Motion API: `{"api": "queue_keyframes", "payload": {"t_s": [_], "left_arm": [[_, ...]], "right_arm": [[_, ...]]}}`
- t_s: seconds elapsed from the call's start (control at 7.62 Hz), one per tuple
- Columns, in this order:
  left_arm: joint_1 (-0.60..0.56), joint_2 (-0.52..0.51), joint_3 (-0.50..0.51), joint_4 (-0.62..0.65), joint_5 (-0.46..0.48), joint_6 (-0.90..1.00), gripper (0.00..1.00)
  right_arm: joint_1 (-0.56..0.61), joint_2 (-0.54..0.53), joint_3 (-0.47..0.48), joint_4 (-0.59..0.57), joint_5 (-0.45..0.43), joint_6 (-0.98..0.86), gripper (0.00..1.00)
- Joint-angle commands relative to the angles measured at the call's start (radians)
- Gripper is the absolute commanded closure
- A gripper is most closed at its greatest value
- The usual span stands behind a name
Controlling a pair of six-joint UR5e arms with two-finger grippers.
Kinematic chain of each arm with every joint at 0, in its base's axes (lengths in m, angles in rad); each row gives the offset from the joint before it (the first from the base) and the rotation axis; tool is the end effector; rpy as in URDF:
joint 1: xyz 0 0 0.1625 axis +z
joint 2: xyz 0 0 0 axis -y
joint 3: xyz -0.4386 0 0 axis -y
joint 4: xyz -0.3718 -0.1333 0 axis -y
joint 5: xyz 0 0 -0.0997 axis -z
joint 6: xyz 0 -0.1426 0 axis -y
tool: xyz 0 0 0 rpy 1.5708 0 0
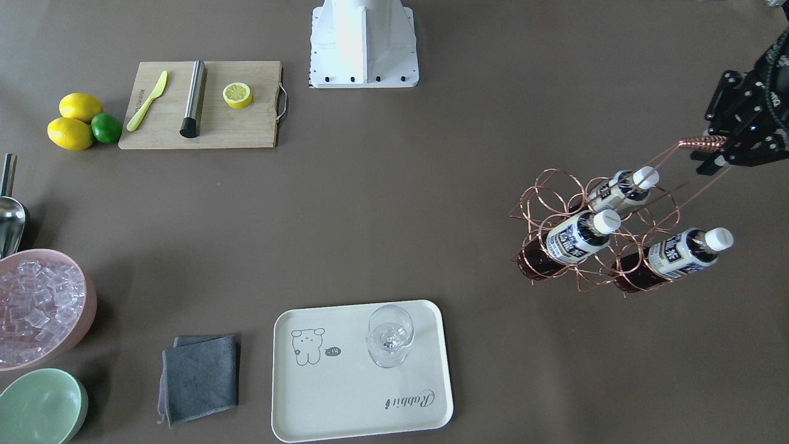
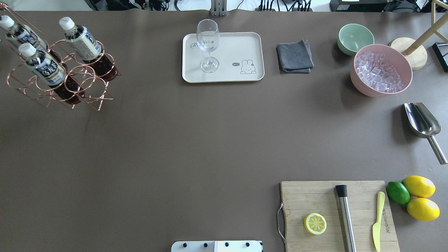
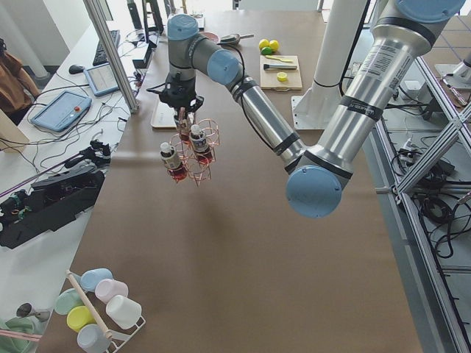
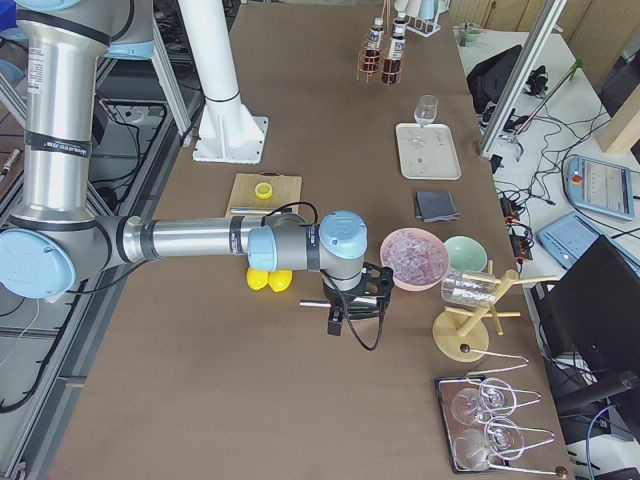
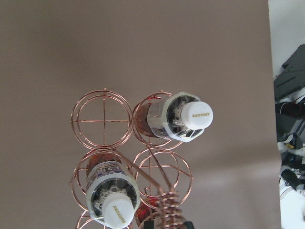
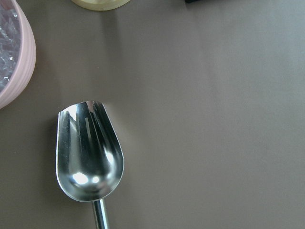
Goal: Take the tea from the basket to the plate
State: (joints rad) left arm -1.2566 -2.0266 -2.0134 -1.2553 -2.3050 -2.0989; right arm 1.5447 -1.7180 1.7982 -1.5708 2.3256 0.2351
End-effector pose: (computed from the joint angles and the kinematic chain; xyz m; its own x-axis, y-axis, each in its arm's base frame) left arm 0.1391 -0.5501 0.2989 -0.0755 -0.9782 -0.1936 0.6414 0.1010 -0.7605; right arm 0.0248 -0.4148 0.6621 0.7128 0.1603 0.6828 -0.1440 0.9862 -0.0812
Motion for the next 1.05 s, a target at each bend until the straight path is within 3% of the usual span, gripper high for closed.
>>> {"api": "queue_keyframes", "payload": {"t_s": [0.0,0.39,0.79,0.92], "left_arm": [[0.184,-0.142,-0.025,0.002,0.055,-0.262,1.00],[0.305,-0.248,-0.027,0.011,0.065,-0.403,1.00],[0.469,-0.328,-0.016,0.016,0.218,-0.528,1.00],[0.479,-0.343,-0.011,0.016,0.219,-0.553,1.00]], "right_arm": [[0.000,0.000,0.000,0.000,0.000,0.000,0.00],[0.000,-0.002,0.000,0.000,0.000,0.001,0.00],[0.000,-0.005,-0.002,0.000,0.000,0.001,0.00],[0.000,-0.005,-0.002,0.000,0.000,0.001,0.00]]}}
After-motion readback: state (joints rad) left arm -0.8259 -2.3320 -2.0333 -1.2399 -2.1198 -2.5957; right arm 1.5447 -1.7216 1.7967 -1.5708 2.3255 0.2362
